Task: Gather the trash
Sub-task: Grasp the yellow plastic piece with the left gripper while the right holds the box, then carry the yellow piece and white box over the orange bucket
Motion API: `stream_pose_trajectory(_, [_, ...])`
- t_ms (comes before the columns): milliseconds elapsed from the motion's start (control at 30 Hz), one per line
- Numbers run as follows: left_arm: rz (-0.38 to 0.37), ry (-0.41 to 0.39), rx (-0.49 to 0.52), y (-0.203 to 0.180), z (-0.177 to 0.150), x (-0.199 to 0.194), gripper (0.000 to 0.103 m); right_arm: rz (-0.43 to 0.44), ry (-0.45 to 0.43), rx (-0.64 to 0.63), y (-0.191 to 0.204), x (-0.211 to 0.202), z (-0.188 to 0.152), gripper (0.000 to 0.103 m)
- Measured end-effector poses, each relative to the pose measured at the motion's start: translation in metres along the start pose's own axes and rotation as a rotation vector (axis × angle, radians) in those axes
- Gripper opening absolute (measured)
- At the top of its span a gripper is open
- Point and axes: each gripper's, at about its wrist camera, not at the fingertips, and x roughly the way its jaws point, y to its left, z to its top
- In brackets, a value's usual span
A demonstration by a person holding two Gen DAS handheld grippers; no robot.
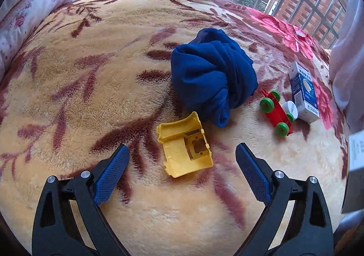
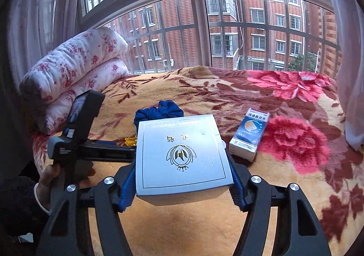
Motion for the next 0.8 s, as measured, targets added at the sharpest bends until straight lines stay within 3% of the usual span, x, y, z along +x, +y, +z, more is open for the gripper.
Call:
stream_pose_trajectory(333, [0.118, 0.018, 0.052, -0.015, 0.006, 0.02, 0.091, 0.033, -0.005, 0.045, 0.003, -0.027, -0.028, 0.065])
stream_pose_trajectory(500, [0.143, -0.003, 0.069, -0.017, 0.005, 0.017, 0.064, 0.056, -0.003, 0.079, 0.008, -0.028, -0.037, 0.065])
stream_pose_trajectory(567, [0.149, -0.016, 0.072, -0.017, 0.004, 0.014, 0.048, 0.064, -0.004, 0.092, 0.01, -0.028, -0.04, 0.065])
stream_pose_trajectory(800, [0.064, -0.052, 0.066, -0.015, -0.003, -0.004, 0.047, 0.061, 0.015, 0.088, 0.022, -0.032, -0.048, 0.065])
